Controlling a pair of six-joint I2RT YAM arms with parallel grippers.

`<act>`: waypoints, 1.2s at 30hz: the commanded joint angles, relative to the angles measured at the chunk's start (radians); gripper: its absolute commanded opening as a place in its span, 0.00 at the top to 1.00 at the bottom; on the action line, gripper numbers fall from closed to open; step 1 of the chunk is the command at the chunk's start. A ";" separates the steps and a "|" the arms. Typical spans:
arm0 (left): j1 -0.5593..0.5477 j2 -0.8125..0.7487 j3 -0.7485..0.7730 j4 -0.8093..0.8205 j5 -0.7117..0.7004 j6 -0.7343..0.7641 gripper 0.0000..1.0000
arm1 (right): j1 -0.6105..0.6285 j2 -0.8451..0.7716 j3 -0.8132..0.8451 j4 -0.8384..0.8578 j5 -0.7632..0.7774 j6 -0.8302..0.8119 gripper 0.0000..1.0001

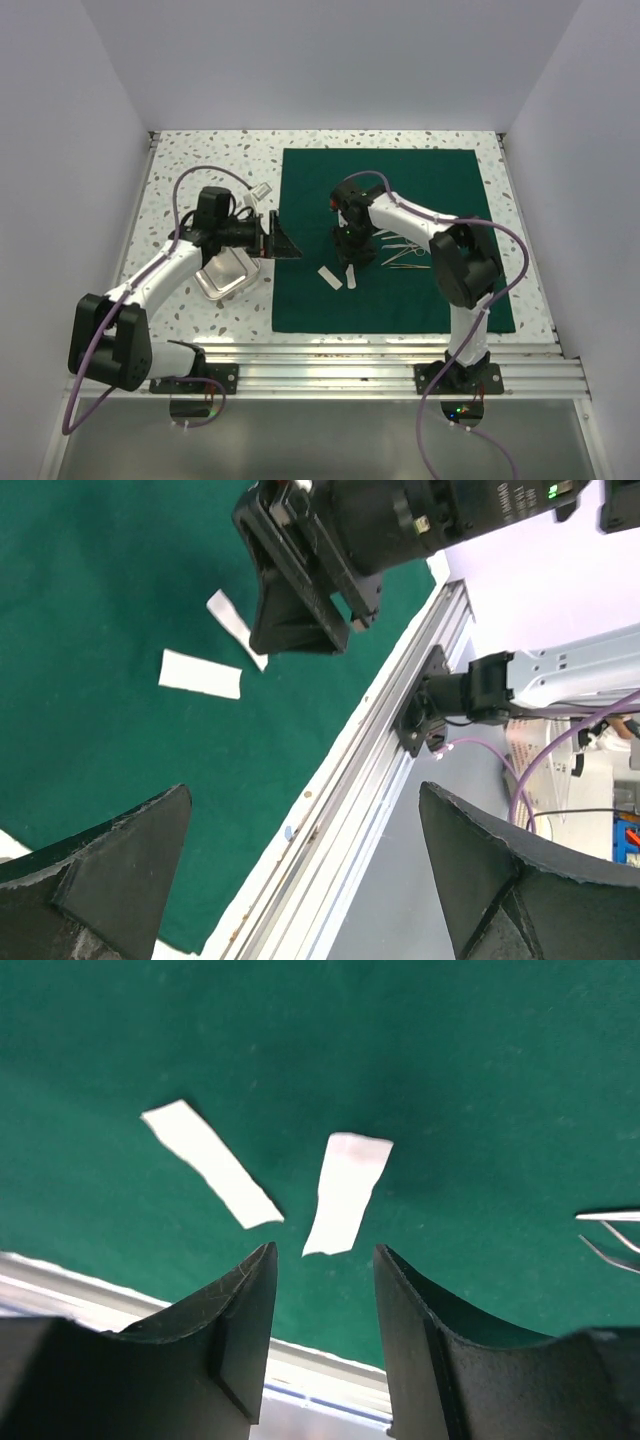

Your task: Prepare the surgical pack

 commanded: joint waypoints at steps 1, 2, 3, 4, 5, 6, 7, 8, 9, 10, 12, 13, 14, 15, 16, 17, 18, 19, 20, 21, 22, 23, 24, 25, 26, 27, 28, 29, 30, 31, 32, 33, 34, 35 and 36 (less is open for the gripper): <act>-0.008 0.025 0.030 -0.023 0.003 0.046 0.00 | 0.017 0.023 0.051 -0.023 0.065 0.034 0.52; -0.008 0.029 0.035 -0.021 0.006 0.043 0.00 | 0.017 0.033 0.048 -0.016 0.064 0.033 0.52; -0.008 0.038 0.038 -0.019 0.007 0.043 0.00 | 0.022 0.036 0.046 -0.014 0.065 0.036 0.51; -0.007 0.043 0.041 -0.018 0.009 0.040 0.00 | 0.023 0.040 0.045 -0.014 0.068 0.037 0.51; -0.008 0.048 0.046 -0.016 0.012 0.040 0.00 | 0.023 0.045 0.042 -0.013 0.070 0.037 0.51; -0.007 0.055 0.047 -0.016 0.017 0.040 0.00 | 0.022 0.051 0.039 -0.010 0.067 0.037 0.51; -0.008 0.057 0.050 -0.018 0.018 0.041 0.00 | 0.023 0.053 0.033 -0.007 0.065 0.037 0.51; -0.008 0.059 0.053 -0.018 0.018 0.043 0.00 | 0.023 0.057 0.031 -0.004 0.067 0.037 0.51; -0.008 0.063 0.053 -0.018 0.023 0.044 0.00 | 0.026 0.063 0.026 -0.002 0.070 0.037 0.51; -0.008 0.068 0.056 -0.021 0.024 0.049 0.00 | 0.027 0.068 0.025 0.001 0.070 0.037 0.51; -0.008 0.078 0.061 -0.026 0.029 0.053 0.00 | 0.025 0.074 0.019 0.013 0.065 0.037 0.51; -0.008 0.082 0.062 -0.030 0.029 0.053 0.00 | 0.027 0.080 0.016 0.016 0.067 0.037 0.51; -0.008 0.083 0.062 -0.030 0.027 0.056 0.00 | 0.027 0.083 0.016 0.019 0.067 0.039 0.51; -0.008 0.088 0.065 -0.030 0.030 0.056 0.00 | 0.028 0.088 0.014 0.023 0.065 0.039 0.51; -0.008 0.088 0.066 -0.032 0.029 0.056 0.00 | 0.027 0.094 0.017 0.024 0.065 0.039 0.51; -0.008 0.089 0.069 -0.033 0.030 0.056 0.00 | 0.027 0.097 0.017 0.027 0.064 0.039 0.52; -0.008 0.091 0.069 -0.035 0.032 0.056 0.00 | 0.028 0.099 0.014 0.029 0.064 0.042 0.53; -0.008 0.089 0.070 -0.033 0.032 0.056 0.00 | 0.028 0.103 0.014 0.030 0.059 0.044 0.53; -0.008 0.089 0.070 -0.033 0.032 0.058 0.00 | 0.028 0.106 0.013 0.032 0.059 0.044 0.54; -0.008 0.089 0.070 -0.035 0.032 0.060 0.00 | 0.028 0.108 0.009 0.032 0.057 0.047 0.55; -0.008 0.089 0.070 -0.039 0.032 0.060 0.00 | 0.027 0.108 0.006 0.033 0.057 0.047 0.55; -0.007 0.091 0.070 -0.039 0.032 0.061 0.00 | 0.028 0.109 0.005 0.033 0.059 0.047 0.56; -0.007 0.091 0.069 -0.041 0.029 0.063 0.00 | 0.027 0.109 0.005 0.038 0.057 0.047 0.57; -0.008 0.091 0.069 -0.042 0.030 0.063 0.00 | 0.028 0.108 0.003 0.036 0.059 0.047 0.59; -0.008 0.091 0.067 -0.042 0.030 0.063 0.00 | 0.028 0.108 0.005 0.036 0.063 0.047 0.61; -0.008 0.091 0.067 -0.042 0.030 0.063 0.00 | 0.028 0.108 0.006 0.033 0.067 0.047 0.63; -0.008 0.091 0.067 -0.042 0.030 0.063 0.00 | 0.028 0.108 0.008 0.029 0.071 0.047 0.65; -0.008 0.091 0.067 -0.042 0.030 0.063 0.00 | 0.028 0.108 0.009 0.027 0.076 0.047 0.66; -0.008 0.091 0.067 -0.042 0.032 0.063 0.00 | 0.027 0.108 0.011 0.024 0.076 0.045 0.67; -0.008 0.091 0.067 -0.042 0.033 0.061 0.00 | 0.028 0.108 0.014 0.021 0.077 0.045 0.68; -0.008 0.089 0.070 -0.042 0.032 0.061 0.00 | 0.027 0.105 0.014 0.020 0.082 0.045 0.69; -0.008 0.091 0.070 -0.041 0.033 0.061 0.00 | 0.027 0.097 0.016 0.020 0.082 0.045 0.69; -0.008 0.091 0.072 -0.041 0.033 0.060 0.00 | 0.028 0.094 0.014 0.020 0.083 0.045 0.71; -0.008 0.091 0.072 -0.041 0.033 0.060 0.00 | 0.028 0.091 0.014 0.018 0.085 0.047 0.71; -0.008 0.091 0.073 -0.041 0.033 0.060 0.00 | 0.028 0.080 0.016 0.018 0.080 0.044 0.71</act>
